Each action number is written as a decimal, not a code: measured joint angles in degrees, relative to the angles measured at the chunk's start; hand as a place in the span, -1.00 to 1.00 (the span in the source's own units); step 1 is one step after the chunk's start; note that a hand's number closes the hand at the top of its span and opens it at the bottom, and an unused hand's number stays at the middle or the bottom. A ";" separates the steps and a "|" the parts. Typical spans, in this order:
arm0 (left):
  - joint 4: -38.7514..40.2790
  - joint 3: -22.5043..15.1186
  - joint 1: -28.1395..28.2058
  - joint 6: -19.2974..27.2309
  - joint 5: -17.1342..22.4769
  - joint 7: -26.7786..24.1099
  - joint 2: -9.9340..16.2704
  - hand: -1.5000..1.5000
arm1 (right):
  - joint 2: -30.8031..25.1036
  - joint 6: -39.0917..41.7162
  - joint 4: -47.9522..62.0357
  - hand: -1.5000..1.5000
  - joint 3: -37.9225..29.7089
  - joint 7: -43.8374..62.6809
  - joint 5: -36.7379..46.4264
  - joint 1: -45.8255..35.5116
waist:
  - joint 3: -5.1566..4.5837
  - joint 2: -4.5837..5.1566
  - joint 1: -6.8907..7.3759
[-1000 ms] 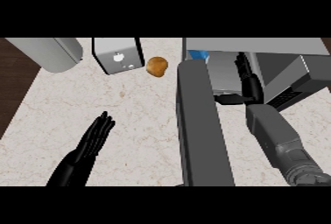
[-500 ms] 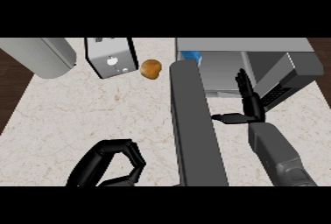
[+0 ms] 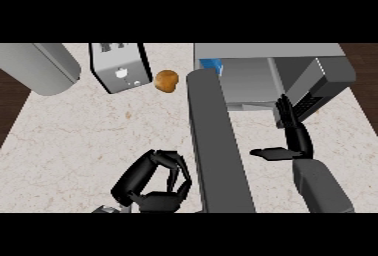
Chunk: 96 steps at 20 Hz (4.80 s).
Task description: Pick up the milk, place it into the microwave and close the microwave
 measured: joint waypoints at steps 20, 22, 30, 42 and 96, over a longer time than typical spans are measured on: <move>25.85 -28.46 -18.61 23.51 12.96 -4.54 0.03 1.00 | -5.25 13.58 -45.79 -1.00 2.28 15.01 -10.98 27.34 | -0.13 0.41 -2.90; 26.98 -30.38 -20.75 27.25 16.19 -4.15 0.13 1.00 | -5.79 15.44 -48.96 -1.00 2.05 17.17 -13.15 28.09 | -0.14 0.55 -3.41; 28.85 -34.45 -26.96 39.89 26.95 -6.42 0.00 1.00 | -8.30 20.94 -57.36 -1.00 2.04 22.99 -18.84 29.47 | -0.24 1.21 -6.06; 33.55 -32.06 -39.32 48.19 38.49 -9.34 -0.26 1.00 | -11.68 28.67 -65.17 -1.00 5.28 28.58 -24.40 27.78 | -0.28 2.46 -11.09; 44.08 -23.94 -48.73 50.05 64.24 -31.49 -0.58 1.00 | -21.00 31.35 -73.25 -1.00 2.31 43.53 -45.45 20.78 | 0.02 5.16 -18.21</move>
